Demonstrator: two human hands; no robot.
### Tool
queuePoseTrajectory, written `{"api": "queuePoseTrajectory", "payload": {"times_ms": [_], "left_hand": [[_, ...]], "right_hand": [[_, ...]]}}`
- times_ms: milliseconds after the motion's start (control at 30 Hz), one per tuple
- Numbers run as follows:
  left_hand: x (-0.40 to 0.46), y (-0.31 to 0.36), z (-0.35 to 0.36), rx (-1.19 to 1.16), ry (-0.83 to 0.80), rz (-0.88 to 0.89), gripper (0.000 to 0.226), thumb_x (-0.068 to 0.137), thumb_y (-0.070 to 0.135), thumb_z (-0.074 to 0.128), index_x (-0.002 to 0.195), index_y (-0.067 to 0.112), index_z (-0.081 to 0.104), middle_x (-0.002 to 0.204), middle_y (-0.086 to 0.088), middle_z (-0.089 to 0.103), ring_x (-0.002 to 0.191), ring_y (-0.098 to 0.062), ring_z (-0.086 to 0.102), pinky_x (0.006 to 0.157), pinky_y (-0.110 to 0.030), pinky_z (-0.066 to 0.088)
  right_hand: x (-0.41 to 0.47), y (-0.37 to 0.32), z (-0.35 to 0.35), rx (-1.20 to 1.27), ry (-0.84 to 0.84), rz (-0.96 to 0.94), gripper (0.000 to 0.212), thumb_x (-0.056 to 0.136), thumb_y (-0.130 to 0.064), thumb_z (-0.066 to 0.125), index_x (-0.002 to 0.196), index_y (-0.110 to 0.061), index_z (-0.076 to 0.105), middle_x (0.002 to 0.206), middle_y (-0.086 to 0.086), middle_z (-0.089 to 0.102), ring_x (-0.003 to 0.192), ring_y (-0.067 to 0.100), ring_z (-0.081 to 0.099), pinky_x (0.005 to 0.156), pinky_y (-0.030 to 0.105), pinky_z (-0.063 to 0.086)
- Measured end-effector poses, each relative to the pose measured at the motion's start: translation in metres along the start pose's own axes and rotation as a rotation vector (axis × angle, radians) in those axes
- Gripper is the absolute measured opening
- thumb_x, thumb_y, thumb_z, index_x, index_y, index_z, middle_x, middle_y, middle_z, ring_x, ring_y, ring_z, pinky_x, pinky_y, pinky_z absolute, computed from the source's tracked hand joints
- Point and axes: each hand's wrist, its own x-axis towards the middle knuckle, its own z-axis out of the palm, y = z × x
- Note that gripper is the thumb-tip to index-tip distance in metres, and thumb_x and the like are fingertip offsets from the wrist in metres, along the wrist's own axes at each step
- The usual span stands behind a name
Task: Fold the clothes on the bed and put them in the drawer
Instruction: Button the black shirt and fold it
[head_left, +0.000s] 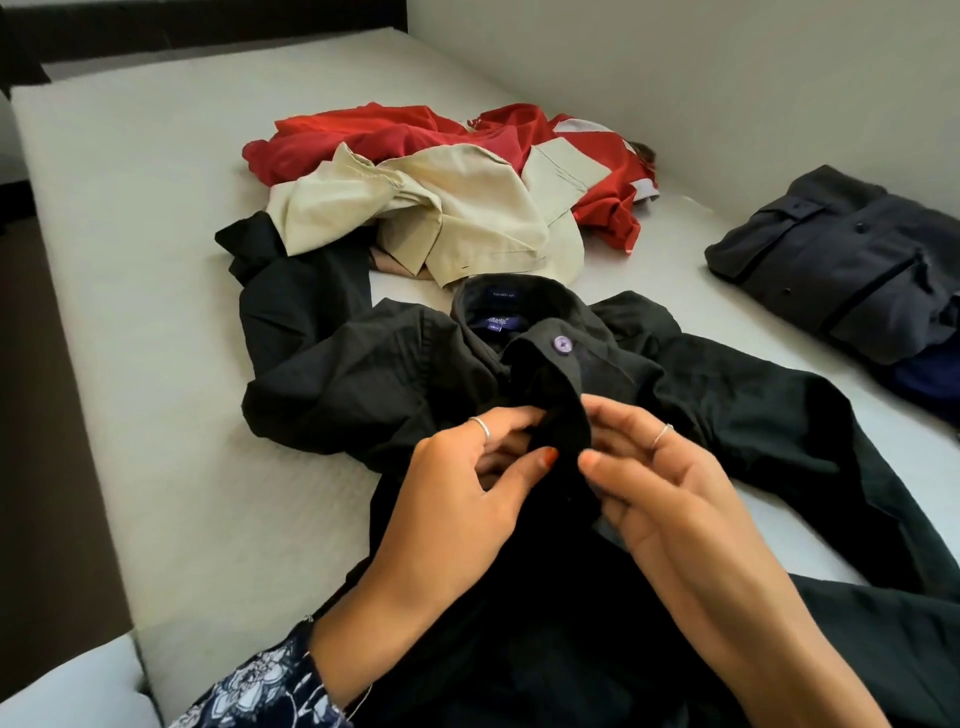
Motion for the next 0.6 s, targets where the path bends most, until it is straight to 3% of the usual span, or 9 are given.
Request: {"api": "queuePoseTrajectory", "payload": {"times_ms": [133, 233, 400, 500, 600], "left_hand": [[0.0, -0.001, 0.006, -0.022, 0.01, -0.046, 0.025, 0.085, 0.013, 0.069, 0.097, 0.035, 0.066, 0.09, 0.016, 0.073, 0.087, 0.001, 0.068, 0.078, -0.012, 0.051], [-0.002, -0.003, 0.01, -0.066, 0.044, -0.068, 0.016, 0.086, 0.014, 0.069, 0.096, 0.025, 0.071, 0.088, 0.01, 0.074, 0.086, -0.003, 0.069, 0.077, -0.016, 0.053], [-0.001, -0.002, 0.01, -0.065, 0.069, -0.031, 0.008, 0.086, 0.014, 0.069, 0.091, 0.02, 0.071, 0.084, 0.007, 0.073, 0.081, -0.005, 0.069, 0.074, -0.018, 0.053], [-0.002, 0.003, 0.009, -0.009, 0.075, 0.046, 0.008, 0.087, 0.012, 0.067, 0.091, 0.019, 0.071, 0.082, 0.008, 0.073, 0.079, -0.004, 0.069, 0.072, -0.018, 0.054], [0.012, 0.019, 0.006, 0.076, 0.163, 0.222, 0.01, 0.088, 0.012, 0.066, 0.093, 0.019, 0.07, 0.081, 0.01, 0.072, 0.077, 0.001, 0.067, 0.07, -0.013, 0.051]], "right_hand": [[-0.009, 0.001, -0.011, -0.139, -0.131, -0.059, 0.047, 0.079, -0.001, 0.064, 0.122, -0.017, 0.059, 0.115, -0.002, 0.07, 0.112, 0.011, 0.064, 0.092, 0.021, 0.05], [-0.011, 0.006, -0.011, -0.324, -0.077, -0.168, 0.041, 0.082, 0.008, 0.065, 0.113, -0.019, 0.062, 0.109, -0.005, 0.07, 0.105, 0.006, 0.066, 0.085, 0.017, 0.052], [-0.012, 0.017, -0.016, -0.589, 0.068, -0.267, 0.009, 0.087, -0.015, 0.067, 0.085, -0.023, 0.07, 0.087, -0.005, 0.07, 0.081, 0.009, 0.069, 0.072, 0.027, 0.056], [-0.012, 0.014, -0.014, -0.607, -0.008, -0.244, 0.012, 0.093, -0.024, 0.061, 0.082, -0.022, 0.066, 0.071, -0.006, 0.068, 0.065, 0.003, 0.063, 0.059, 0.021, 0.047], [0.001, -0.003, 0.002, -0.626, -0.025, -0.42, 0.014, 0.093, -0.024, 0.055, 0.08, -0.02, 0.059, 0.068, -0.007, 0.059, 0.062, 0.002, 0.049, 0.061, 0.016, 0.039]]}}
